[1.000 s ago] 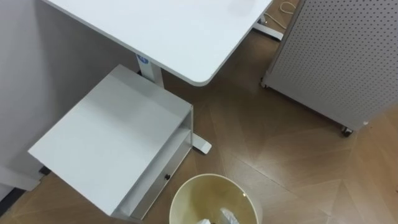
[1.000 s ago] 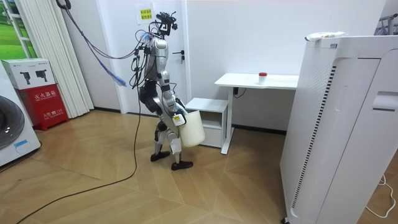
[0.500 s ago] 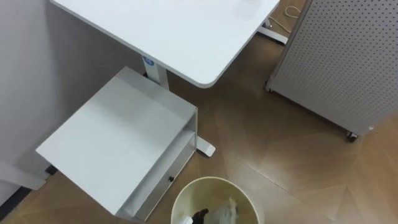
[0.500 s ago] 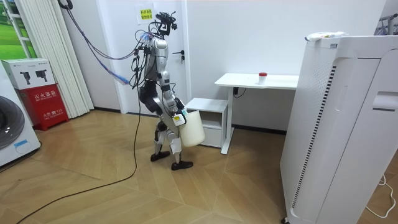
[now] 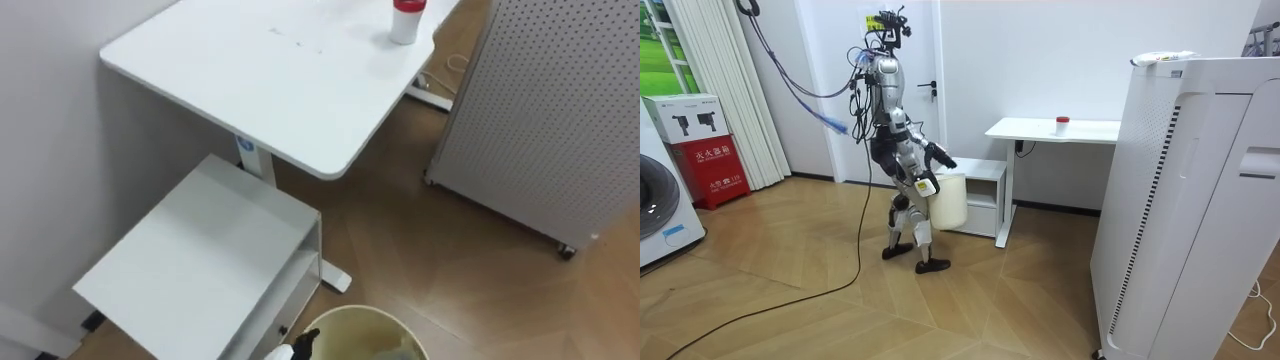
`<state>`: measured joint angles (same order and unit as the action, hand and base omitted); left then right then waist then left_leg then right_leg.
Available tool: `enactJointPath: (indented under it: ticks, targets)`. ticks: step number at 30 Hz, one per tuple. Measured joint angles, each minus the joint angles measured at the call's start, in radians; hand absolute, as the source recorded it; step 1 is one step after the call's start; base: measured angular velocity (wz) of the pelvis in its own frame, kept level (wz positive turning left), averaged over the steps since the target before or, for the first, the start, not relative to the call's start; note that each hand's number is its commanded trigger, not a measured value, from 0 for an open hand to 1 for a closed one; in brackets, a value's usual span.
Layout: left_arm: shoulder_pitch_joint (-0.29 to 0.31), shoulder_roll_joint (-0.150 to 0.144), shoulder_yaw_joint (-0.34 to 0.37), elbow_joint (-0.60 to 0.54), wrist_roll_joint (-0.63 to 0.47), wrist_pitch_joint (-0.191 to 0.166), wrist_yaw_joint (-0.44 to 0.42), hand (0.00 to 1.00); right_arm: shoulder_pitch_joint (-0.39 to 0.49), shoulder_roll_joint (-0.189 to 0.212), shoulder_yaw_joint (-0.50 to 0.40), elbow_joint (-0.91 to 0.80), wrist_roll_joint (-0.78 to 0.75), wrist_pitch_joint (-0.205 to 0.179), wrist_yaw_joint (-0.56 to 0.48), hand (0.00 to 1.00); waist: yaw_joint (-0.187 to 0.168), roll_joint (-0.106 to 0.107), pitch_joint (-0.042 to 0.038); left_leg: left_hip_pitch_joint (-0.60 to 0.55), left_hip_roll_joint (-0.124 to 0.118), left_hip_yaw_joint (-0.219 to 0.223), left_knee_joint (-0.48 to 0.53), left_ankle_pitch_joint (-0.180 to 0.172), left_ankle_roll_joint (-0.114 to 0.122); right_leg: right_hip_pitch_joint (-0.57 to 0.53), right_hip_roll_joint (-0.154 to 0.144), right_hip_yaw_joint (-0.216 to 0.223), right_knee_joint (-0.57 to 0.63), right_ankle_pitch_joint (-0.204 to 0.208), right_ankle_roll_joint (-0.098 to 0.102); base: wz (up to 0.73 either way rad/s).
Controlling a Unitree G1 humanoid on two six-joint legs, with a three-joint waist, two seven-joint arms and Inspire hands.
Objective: Pick garbage
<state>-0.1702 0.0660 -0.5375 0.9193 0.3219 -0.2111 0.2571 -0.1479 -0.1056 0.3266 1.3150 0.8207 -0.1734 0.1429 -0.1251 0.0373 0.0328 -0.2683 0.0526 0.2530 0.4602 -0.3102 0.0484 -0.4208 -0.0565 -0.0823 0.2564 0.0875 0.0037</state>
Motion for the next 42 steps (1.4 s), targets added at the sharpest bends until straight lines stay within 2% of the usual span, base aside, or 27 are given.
enactJointPath:
  ticks: [3,5,6,8,9,11,13,14,15,16,17,19,20,21,23,25,30,33,34,35,36,37,38,39,40,41,42]
  targets:
    - [0.029,0.009,0.046,-0.103,0.0,-0.001,0.021,0.0,0.031,-0.012,-0.038,-0.021,-0.008,0.002,-0.009,1.0,0.001,0.002,-0.0042,0.07,-0.013,0.01,-0.049,0.004,0.002,0.042,-0.005,0.008,0.002,-0.016,0.007,-0.08]
    - [0.042,0.032,0.068,-0.208,-0.002,-0.01,0.047,0.0,0.061,-0.032,-0.055,-0.08,-0.016,0.001,-0.029,1.0,0.005,0.0,-0.0067,0.112,-0.024,0.027,-0.085,0.011,0.004,0.061,-0.004,0.025,-0.001,-0.018,0.012,-0.2]
    - [0.043,0.037,0.076,-0.223,-0.004,-0.014,0.055,0.0,0.064,-0.035,-0.055,-0.089,-0.022,0.001,-0.033,1.0,0.006,-0.001,-0.0071,0.123,-0.029,0.031,-0.093,0.011,0.004,0.066,-0.003,0.029,-0.001,-0.02,0.013,-0.31]
    - [0.044,0.043,0.112,-0.247,-0.007,-0.04,0.078,0.0,0.065,-0.038,-0.055,-0.107,-0.038,0.001,-0.041,1.0,0.015,-0.015,-0.0143,0.155,-0.033,0.062,-0.121,0.011,0.004,0.071,-0.002,0.025,-0.001,-0.018,0.011,-0.39]
    - [0.046,0.045,0.117,-0.253,-0.007,-0.04,0.084,0.0,0.066,-0.038,-0.055,-0.112,-0.041,0.001,-0.042,1.0,0.015,-0.02,-0.0159,0.16,-0.032,0.069,-0.124,0.011,0.004,0.071,-0.001,0.024,-0.001,-0.018,0.011,-0.36]
    - [0.066,0.058,0.144,-0.285,-0.009,-0.04,0.089,0.0,0.068,-0.032,-0.076,-0.114,-0.098,0.001,-0.04,1.0,0.018,-0.043,-0.0221,0.181,-0.032,0.103,-0.138,0.011,0.004,0.075,-0.001,-0.006,-0.009,-0.007,-0.001,-0.39]
    - [0.07,0.073,0.155,-0.294,-0.025,-0.04,0.09,0.0,0.069,-0.026,-0.087,-0.116,-0.14,0.001,-0.04,1.0,0.016,-0.054,-0.0241,0.192,-0.029,0.124,-0.147,0.011,0.004,0.09,0.006,-0.009,-0.045,0.018,-0.002,-0.43]
    - [0.071,0.081,0.17,-0.303,-0.026,-0.041,0.095,0.0,0.068,-0.024,-0.094,-0.121,-0.179,0.002,-0.04,1.0,0.024,-0.06,-0.0266,0.198,-0.016,0.164,-0.162,0.013,0.008,0.097,0.012,-0.03,-0.077,0.043,-0.011,-0.52]
    - [0.072,0.082,0.182,-0.304,-0.026,-0.043,0.102,0.0,0.067,-0.023,-0.098,-0.125,-0.191,0.002,-0.039,1.0,0.027,-0.06,-0.0255,0.203,-0.008,0.19,-0.166,0.012,0.01,0.099,0.014,-0.058,-0.075,0.043,-0.021,-0.6]
    - [0.078,0.081,0.197,-0.306,-0.027,-0.043,0.114,0.0,0.071,-0.023,-0.106,-0.127,-0.199,0.002,-0.039,1.0,0.039,-0.049,-0.0207,0.228,0.017,0.263,-0.184,0.012,0.007,0.103,0.004,-0.145,0.025,-0.042,-0.051,-0.43]
    - [0.078,0.077,0.198,-0.311,-0.03,-0.045,0.126,0.0,0.076,-0.026,-0.117,-0.127,-0.203,0.003,-0.04,1.0,0.046,-0.044,-0.0202,0.262,0.024,0.325,-0.226,0.025,-0.005,0.124,-0.019,-0.215,0.125,-0.138,-0.041,-0.34]
    - [0.08,0.078,0.202,-0.32,-0.038,-0.047,0.136,0.0,0.073,-0.029,-0.123,-0.127,-0.203,0.004,-0.046,1.0,0.067,-0.048,-0.02,0.294,0.02,0.381,-0.25,0.032,-0.013,0.165,-0.056,-0.269,0.192,-0.222,-0.033,-0.41]
    - [0.081,0.083,0.209,-0.33,-0.035,-0.047,0.138,0.0,0.069,-0.028,-0.121,-0.127,-0.202,0.003,-0.048,1.0,0.075,-0.053,-0.0186,0.295,0.018,0.383,-0.23,0.029,-0.019,0.181,-0.055,-0.273,0.158,-0.231,-0.027,-0.41]
    - [0.081,0.081,0.216,-0.335,-0.035,-0.047,0.138,0.0,0.068,-0.029,-0.121,-0.127,-0.202,0.003,-0.048,1.0,0.075,-0.052,-0.0183,0.291,0.018,0.374,-0.223,0.029,-0.019,0.185,-0.051,-0.276,0.137,-0.231,-0.028,-0.35]
    - [0.083,0.084,0.25,-0.361,-0.036,-0.047,0.146,0.0,0.067,-0.024,-0.118,-0.129,-0.202,0.003,-0.044,1.0,0.081,-0.049,-0.0188,0.29,0.02,0.299,-0.22,0.029,-0.019,0.213,-0.025,-0.261,0.075,-0.216,-0.036,-0.41]
    - [0.089,0.092,0.263,-0.397,-0.037,-0.048,0.152,0.0,0.074,-0.023,-0.108,-0.139,-0.202,0.003,-0.034,1.0,0.07,-0.05,-0.0189,0.294,0.023,0.259,-0.222,0.03,-0.02,0.227,-0.012,-0.266,0.049,-0.207,-0.037,-0.29]
    - [0.101,0.101,0.264,-0.432,-0.036,-0.059,0.153,0.0,0.075,-0.024,-0.109,-0.151,-0.241,0.003,-0.033,1.0,0.054,-0.05,-0.019,0.314,0.03,0.269,-0.216,0.03,-0.021,0.241,0.003,-0.263,0.034,-0.205,-0.042,-0.21]
    - [0.105,0.104,0.264,-0.432,-0.049,-0.059,0.154,0.0,0.076,-0.024,-0.107,-0.16,-0.268,0.006,-0.034,1.0,0.055,-0.052,-0.0176,0.316,0.05,0.269,-0.16,0.022,-0.036,0.253,0.009,-0.291,0.039,-0.213,-0.058,-0.28]
    - [0.118,0.103,0.265,-0.431,-0.082,-0.059,0.156,0.0,0.076,-0.024,-0.1,-0.164,-0.28,0.013,-0.034,1.0,0.059,-0.056,-0.0153,0.314,0.063,0.274,-0.109,0.02,-0.039,0.263,0.014,-0.309,0.039,-0.22,-0.068,-0.51]
    - [0.133,0.102,0.271,-0.431,-0.104,-0.058,0.158,0.0,0.077,-0.025,-0.087,-0.164,-0.284,0.018,-0.035,1.0,0.079,-0.06,-0.0128,0.301,0.089,0.291,-0.016,0.019,-0.04,0.281,0.014,-0.335,0.039,-0.228,-0.08,-0.59]
    - [0.138,0.1,0.278,-0.431,-0.114,-0.058,0.159,0.0,0.077,-0.026,-0.083,-0.164,-0.287,0.022,-0.035,1.0,0.088,-0.061,-0.0125,0.281,0.11,0.285,0.053,0.02,-0.041,0.288,0.014,-0.337,0.04,-0.233,-0.087,-0.63]
    - [0.144,0.099,0.295,-0.431,-0.133,-0.056,0.157,0.0,0.077,-0.027,-0.082,-0.164,-0.297,0.023,-0.032,1.0,0.099,-0.056,-0.0104,0.226,0.152,0.24,0.209,0.034,-0.062,0.301,0.021,-0.328,0.049,-0.251,-0.099,-0.38]
    - [0.156,0.096,0.31,-0.431,-0.146,-0.056,0.154,0.0,0.078,-0.027,-0.083,-0.164,-0.321,0.024,-0.026,1.0,0.097,-0.051,-0.0087,0.161,0.176,0.168,0.345,0.074,-0.071,0.309,0.031,-0.32,0.067,-0.269,-0.106,-0.29]
    - [0.161,0.094,0.318,-0.431,-0.156,-0.056,0.154,0.0,0.08,-0.028,-0.083,-0.164,-0.328,0.025,-0.022,1.0,0.101,-0.052,-0.0075,0.13,0.179,0.129,0.4,0.101,-0.066,0.314,0.033,-0.309,0.077,-0.279,-0.111,-0.14]
    - [0.167,0.088,0.331,-0.431,-0.176,-0.056,0.155,0.0,0.082,-0.03,-0.086,-0.168,-0.345,0.032,-0.02,1.0,0.108,-0.057,-0.0072,0.089,0.169,0.059,0.442,0.1,-0.067,0.316,0.036,-0.287,0.1,-0.298,-0.116,-0.12]
    - [0.167,0.084,0.336,-0.432,-0.195,-0.056,0.158,0.0,0.083,-0.038,-0.086,-0.183,-0.351,0.043,-0.021,1.0,0.11,-0.058,-0.0058,0.045,0.157,0.009,0.435,0.077,-0.06,0.313,0.039,-0.275,0.116,-0.314,-0.118,-0.13]
    - [0.168,0.082,0.335,-0.432,-0.201,-0.056,0.164,0.0,0.083,-0.042,-0.085,-0.189,-0.351,0.045,-0.022,1.0,0.116,-0.057,-0.0057,0.024,0.148,-0.007,0.422,0.065,-0.061,0.31,0.039,-0.27,0.124,-0.318,-0.12,-0.25]
